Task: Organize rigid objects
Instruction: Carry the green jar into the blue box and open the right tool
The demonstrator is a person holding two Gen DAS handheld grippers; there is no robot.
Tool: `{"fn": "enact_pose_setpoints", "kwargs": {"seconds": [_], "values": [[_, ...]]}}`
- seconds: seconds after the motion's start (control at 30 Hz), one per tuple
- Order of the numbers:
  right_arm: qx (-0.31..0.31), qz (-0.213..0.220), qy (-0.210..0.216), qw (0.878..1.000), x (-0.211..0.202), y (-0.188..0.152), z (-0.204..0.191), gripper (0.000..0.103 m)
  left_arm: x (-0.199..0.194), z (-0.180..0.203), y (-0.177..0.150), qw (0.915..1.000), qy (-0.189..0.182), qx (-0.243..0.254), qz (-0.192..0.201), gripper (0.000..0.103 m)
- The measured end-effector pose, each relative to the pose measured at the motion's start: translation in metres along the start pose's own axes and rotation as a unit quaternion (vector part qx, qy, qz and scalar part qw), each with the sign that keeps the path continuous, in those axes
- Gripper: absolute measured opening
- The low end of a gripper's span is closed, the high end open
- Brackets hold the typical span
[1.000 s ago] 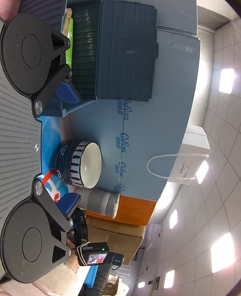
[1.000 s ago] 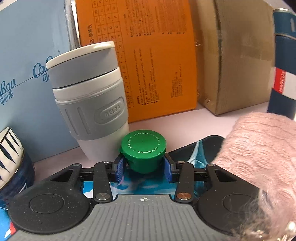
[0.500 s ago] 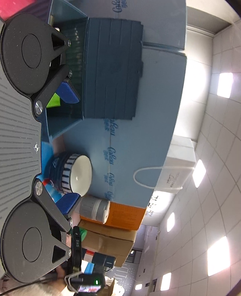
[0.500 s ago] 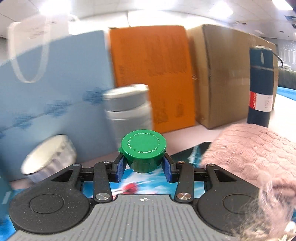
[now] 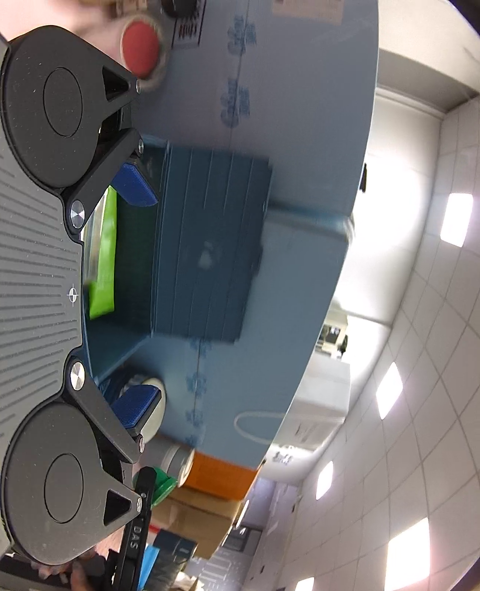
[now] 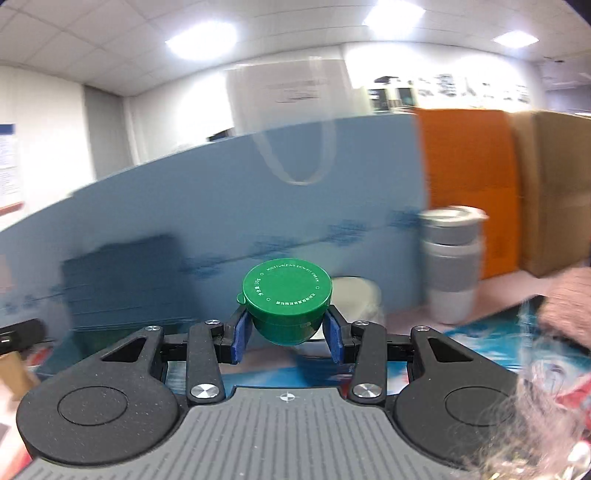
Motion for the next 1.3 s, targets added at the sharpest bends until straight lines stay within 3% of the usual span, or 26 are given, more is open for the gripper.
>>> {"fn": "enact_pose_setpoints", "kwargs": {"seconds": [0.27, 0.53, 0.67, 0.83, 1.13, 1.23, 1.27, 1.3], "values": [[-0.017, -0.026, 0.069, 0.997, 0.026, 0.001, -0.078, 0.039, 0.0, -0.047, 0.003, 0.9987, 0.003, -0.045, -0.022, 0.103], [-0.034, -0.083, 0.073, 0.993, 0.077, -0.019, -0.13, 0.039, 0.003, -0.09, 0.003, 0.9931, 0.004, -0.114, -0.027, 0.103], [-0.056, -0.106, 0.066, 0.991, 0.104, -0.029, -0.151, 0.039, 0.006, -0.095, 0.003, 0.9915, -0.004, -0.126, -0.033, 0.103], [-0.091, -0.128, -0.009, 0.988, 0.124, -0.035, -0.162, 0.039, 0.004, -0.102, 0.004, 0.9902, -0.003, -0.137, -0.028, 0.103], [-0.098, -0.138, -0.036, 0.985, 0.125, -0.039, -0.16, 0.041, 0.001, -0.101, 0.006, 0.9907, -0.001, -0.134, -0.02, 0.103], [-0.102, -0.121, -0.048, 0.986, 0.115, -0.038, -0.163, 0.061, -0.015, -0.1, 0.014, 0.9898, -0.005, -0.141, 0.021, 0.103], [-0.103, -0.112, -0.049, 0.987, 0.108, -0.036, -0.163, 0.075, -0.023, -0.1, 0.017, 0.989, -0.008, -0.142, 0.041, 0.103], [-0.105, -0.1, -0.049, 0.988, 0.101, -0.035, -0.163, 0.079, -0.03, -0.099, 0.019, 0.9879, -0.009, -0.144, 0.058, 0.103]]}}
Point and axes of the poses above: each gripper's, at about its wrist camera, not at the fingertips, and x roughly the way its jaws point, z to its right, y to its top, the point moved 8 cm from there along x, roughly the way its jaws point, and after that the axes turned 12 degrees about -z, right-handed, at the moved point
